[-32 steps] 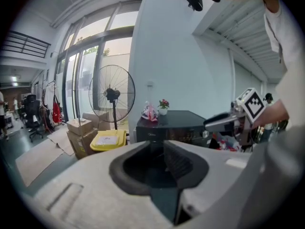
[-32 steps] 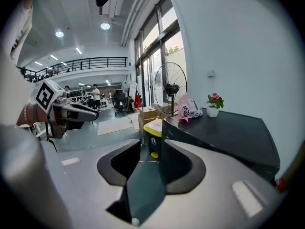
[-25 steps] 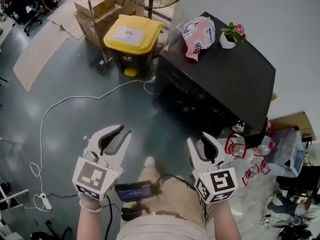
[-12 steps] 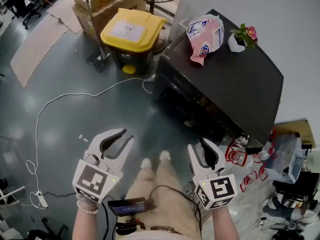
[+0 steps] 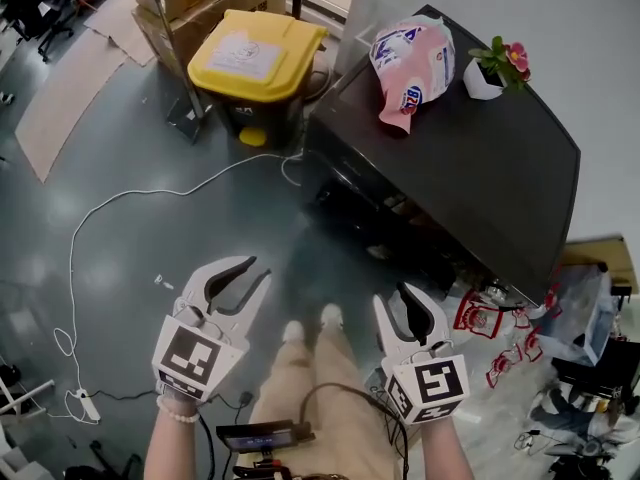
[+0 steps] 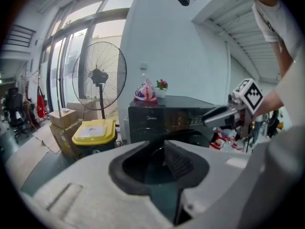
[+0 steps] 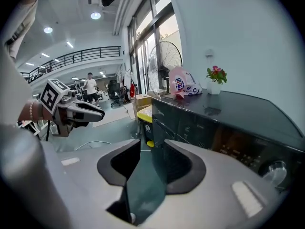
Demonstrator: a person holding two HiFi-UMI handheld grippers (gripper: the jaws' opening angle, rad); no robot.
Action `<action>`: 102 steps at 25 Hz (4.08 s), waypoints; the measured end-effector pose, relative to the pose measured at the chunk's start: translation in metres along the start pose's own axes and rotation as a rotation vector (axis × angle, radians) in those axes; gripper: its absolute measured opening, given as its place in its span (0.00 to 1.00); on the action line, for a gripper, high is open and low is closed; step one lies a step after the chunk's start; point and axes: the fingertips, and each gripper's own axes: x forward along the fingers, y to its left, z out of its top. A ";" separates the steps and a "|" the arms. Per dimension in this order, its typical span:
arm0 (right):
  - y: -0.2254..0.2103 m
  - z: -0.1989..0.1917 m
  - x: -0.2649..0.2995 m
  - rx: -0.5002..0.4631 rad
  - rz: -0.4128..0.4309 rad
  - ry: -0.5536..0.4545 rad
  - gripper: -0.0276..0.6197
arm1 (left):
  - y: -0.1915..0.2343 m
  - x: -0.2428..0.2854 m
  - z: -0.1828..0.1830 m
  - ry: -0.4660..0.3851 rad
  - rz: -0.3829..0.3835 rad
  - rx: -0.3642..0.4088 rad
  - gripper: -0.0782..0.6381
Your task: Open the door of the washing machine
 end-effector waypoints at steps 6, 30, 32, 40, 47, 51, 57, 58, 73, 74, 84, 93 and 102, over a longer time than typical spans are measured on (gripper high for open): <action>-0.010 -0.020 0.017 0.018 -0.006 0.024 0.25 | 0.002 0.033 -0.019 0.003 -0.045 0.024 0.25; -0.047 -0.081 0.050 0.114 -0.058 0.055 0.25 | 0.025 0.158 -0.099 0.123 -0.126 0.142 0.30; -0.050 -0.084 0.052 0.114 -0.058 0.056 0.25 | 0.027 0.169 -0.105 0.134 -0.129 0.148 0.30; -0.058 -0.098 0.063 0.125 -0.054 0.060 0.25 | 0.034 0.205 -0.129 0.176 -0.150 0.186 0.32; -0.058 -0.103 0.067 0.133 -0.045 0.057 0.25 | 0.038 0.232 -0.148 0.222 -0.171 0.224 0.34; -0.059 -0.107 0.068 0.137 -0.046 0.060 0.25 | 0.042 0.246 -0.156 0.245 -0.183 0.248 0.34; -0.060 -0.114 0.070 0.142 -0.046 0.066 0.25 | 0.040 0.262 -0.169 0.278 -0.221 0.285 0.34; -0.060 -0.114 0.071 0.143 -0.046 0.066 0.25 | 0.039 0.264 -0.170 0.281 -0.226 0.293 0.34; -0.060 -0.123 0.075 0.156 -0.034 0.070 0.25 | 0.031 0.278 -0.176 0.313 -0.284 0.408 0.31; -0.060 -0.123 0.075 0.157 -0.033 0.070 0.25 | 0.031 0.278 -0.176 0.314 -0.284 0.410 0.30; -0.051 -0.126 0.075 0.160 -0.025 0.072 0.25 | 0.031 0.274 -0.178 0.310 -0.263 0.387 0.29; -0.048 -0.125 0.071 0.159 -0.032 0.064 0.25 | 0.028 0.263 -0.183 0.333 -0.261 0.375 0.28; -0.038 -0.127 0.060 0.154 -0.040 0.053 0.25 | 0.024 0.247 -0.193 0.338 -0.242 0.354 0.28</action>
